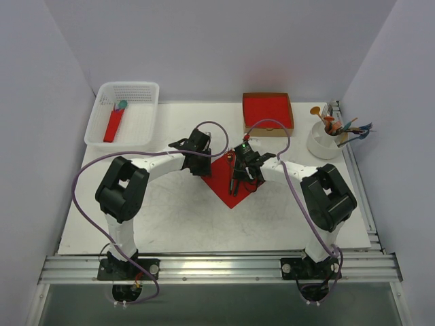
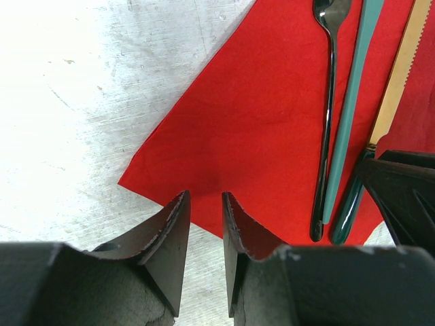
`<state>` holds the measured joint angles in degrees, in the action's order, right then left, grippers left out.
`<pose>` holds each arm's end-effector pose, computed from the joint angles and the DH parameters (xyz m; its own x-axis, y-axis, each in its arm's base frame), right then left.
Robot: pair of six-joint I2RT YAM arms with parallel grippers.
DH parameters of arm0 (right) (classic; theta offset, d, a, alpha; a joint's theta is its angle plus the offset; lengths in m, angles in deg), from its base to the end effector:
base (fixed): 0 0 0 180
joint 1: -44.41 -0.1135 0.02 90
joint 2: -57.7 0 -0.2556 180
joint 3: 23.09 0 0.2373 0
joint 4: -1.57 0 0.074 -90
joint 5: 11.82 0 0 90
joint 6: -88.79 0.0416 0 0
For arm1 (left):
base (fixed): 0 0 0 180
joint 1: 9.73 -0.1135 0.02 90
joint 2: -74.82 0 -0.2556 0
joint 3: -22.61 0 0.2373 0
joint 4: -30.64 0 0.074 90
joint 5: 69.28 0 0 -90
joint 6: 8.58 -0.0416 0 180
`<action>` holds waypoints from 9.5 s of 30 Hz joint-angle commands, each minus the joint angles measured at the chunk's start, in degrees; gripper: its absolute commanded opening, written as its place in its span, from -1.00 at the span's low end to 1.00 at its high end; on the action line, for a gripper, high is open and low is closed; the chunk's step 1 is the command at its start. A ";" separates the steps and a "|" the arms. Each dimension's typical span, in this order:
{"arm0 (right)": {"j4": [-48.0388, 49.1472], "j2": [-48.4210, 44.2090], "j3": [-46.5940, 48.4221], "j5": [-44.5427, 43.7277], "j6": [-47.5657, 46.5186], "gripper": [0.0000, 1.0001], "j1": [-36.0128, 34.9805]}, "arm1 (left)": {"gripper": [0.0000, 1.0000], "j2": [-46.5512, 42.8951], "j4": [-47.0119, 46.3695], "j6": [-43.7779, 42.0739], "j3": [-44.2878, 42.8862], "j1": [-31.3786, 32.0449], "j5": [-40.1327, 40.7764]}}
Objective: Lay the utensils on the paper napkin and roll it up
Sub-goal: Adjust the utensils on the napkin, then roll the napkin at the center of the board.
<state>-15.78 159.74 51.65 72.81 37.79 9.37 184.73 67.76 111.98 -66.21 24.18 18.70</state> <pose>0.3021 0.2071 0.1735 -0.7726 0.2235 -0.5943 -0.0398 0.9171 0.3966 0.3223 -0.2184 0.1702 -0.8987 -0.0081 -0.4384 0.1347 0.9464 -0.2936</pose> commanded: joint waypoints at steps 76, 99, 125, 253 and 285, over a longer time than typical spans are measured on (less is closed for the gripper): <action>-5.12 3.07 7.40 -6.50 -5.33 -0.81 -2.66 | -0.32 1.45 -1.21 -3.58 -3.35 -0.78 -1.67; -5.56 -1.14 6.53 -7.20 -8.77 -0.19 0.68 | -0.37 1.80 -0.59 -3.58 -3.26 -0.78 -0.70; -1.96 -4.21 -8.05 -5.97 -10.79 -1.00 6.75 | -0.83 3.82 -0.43 -4.20 -2.55 -1.13 1.32; -2.15 14.16 22.62 -10.65 -10.27 -1.00 -30.00 | -0.38 -59.46 -25.38 -3.32 44.90 -17.56 10.72; 8.06 1.68 8.91 0.18 -7.01 -1.00 -21.12 | -0.38 -44.61 -30.04 0.11 43.32 -12.47 3.42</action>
<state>-9.48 165.42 61.90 72.85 30.03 -12.86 139.74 41.43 111.33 -20.58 10.30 21.93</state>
